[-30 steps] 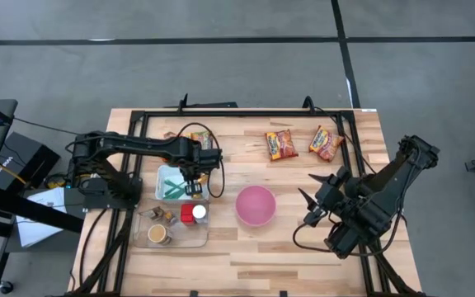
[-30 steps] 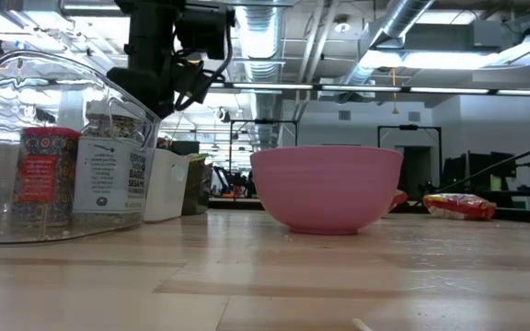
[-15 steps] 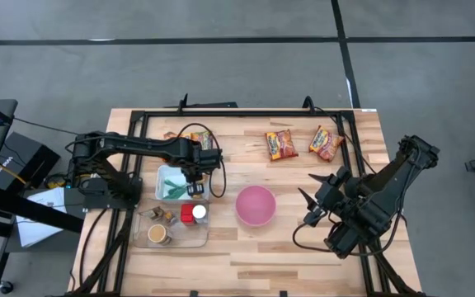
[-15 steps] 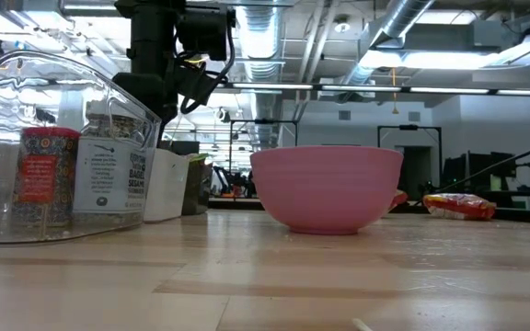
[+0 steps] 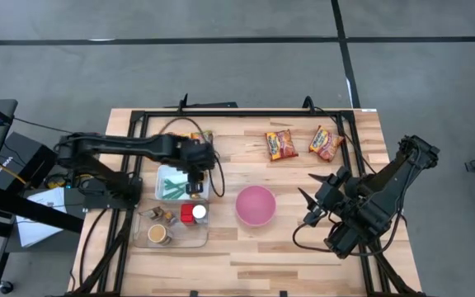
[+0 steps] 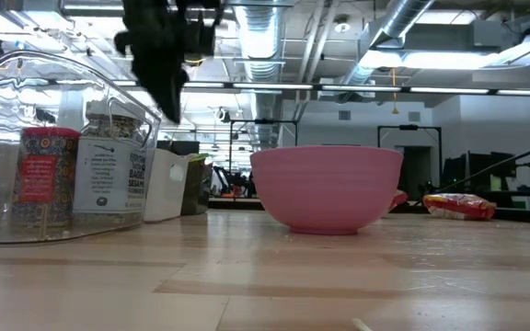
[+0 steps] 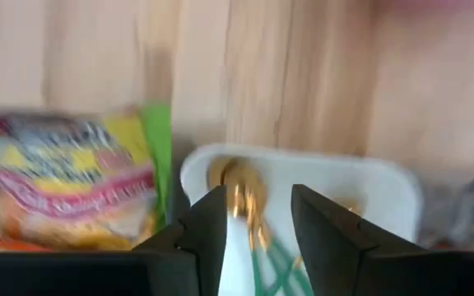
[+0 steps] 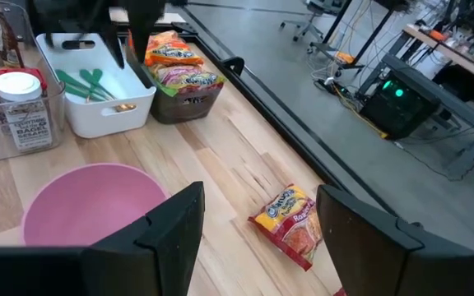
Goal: Pick & Place Food Item
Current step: Put the red noodle pack into the black transparent bin
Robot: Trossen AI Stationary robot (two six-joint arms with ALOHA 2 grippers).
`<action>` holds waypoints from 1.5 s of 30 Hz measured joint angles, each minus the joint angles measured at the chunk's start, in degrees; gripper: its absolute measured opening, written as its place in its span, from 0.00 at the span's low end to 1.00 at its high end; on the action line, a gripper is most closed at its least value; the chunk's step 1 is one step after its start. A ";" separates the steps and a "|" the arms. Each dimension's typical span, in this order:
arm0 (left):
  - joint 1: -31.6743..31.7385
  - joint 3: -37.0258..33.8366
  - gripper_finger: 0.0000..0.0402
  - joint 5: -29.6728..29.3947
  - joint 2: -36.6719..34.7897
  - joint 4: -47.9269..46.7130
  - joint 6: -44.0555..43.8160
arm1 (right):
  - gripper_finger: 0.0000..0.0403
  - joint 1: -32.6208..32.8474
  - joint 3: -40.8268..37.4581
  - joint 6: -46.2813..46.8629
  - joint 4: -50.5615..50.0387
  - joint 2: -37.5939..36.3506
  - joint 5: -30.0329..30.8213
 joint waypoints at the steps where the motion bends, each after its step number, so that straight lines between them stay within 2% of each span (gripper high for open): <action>1: -0.31 -0.04 0.33 0.04 -1.56 1.35 0.16 | 0.57 0.00 0.00 -0.17 -0.01 0.00 0.29; 7: -3.76 -0.25 0.35 5.50 -11.59 15.01 0.32 | 0.57 -0.04 -0.37 -0.83 -0.01 0.00 0.49; 12: -9.14 -4.33 0.35 12.84 -18.85 34.11 2.51 | 0.57 -1.26 -3.24 0.79 0.06 -0.52 0.27; 15: -12.71 -7.97 0.35 14.10 -21.33 44.79 5.25 | 0.57 -3.37 -4.98 3.31 0.07 -1.31 0.24; 22: -19.39 -18.31 0.36 13.57 -21.42 67.23 12.96 | 0.57 -13.10 -10.38 8.83 -0.03 -3.34 -0.99; 25: -20.81 -22.67 0.36 13.05 -21.33 68.11 15.41 | 0.57 -20.02 -12.49 7.70 0.04 -3.30 -4.53; 29: -21.07 -28.12 0.36 11.30 -21.46 70.48 15.43 | 0.57 -30.81 -13.46 -2.28 0.00 -3.30 -9.84; 35: -21.15 -33.92 0.36 11.48 -21.52 80.72 15.55 | 0.55 -46.94 -12.24 -28.59 4.54 -5.11 -21.54; 39: -21.15 -34.90 0.36 11.46 -21.52 82.70 16.77 | 0.50 -57.26 -12.20 -44.29 8.46 -6.12 -30.84; 42: -21.28 -34.90 0.36 11.46 -21.52 83.31 16.80 | 0.45 -65.20 -12.20 -49.25 8.66 -5.82 -34.13; 45: -21.39 -34.90 0.36 11.48 -21.52 83.27 16.82 | 0.40 -72.52 -12.20 -49.96 9.21 -4.38 -35.13</action>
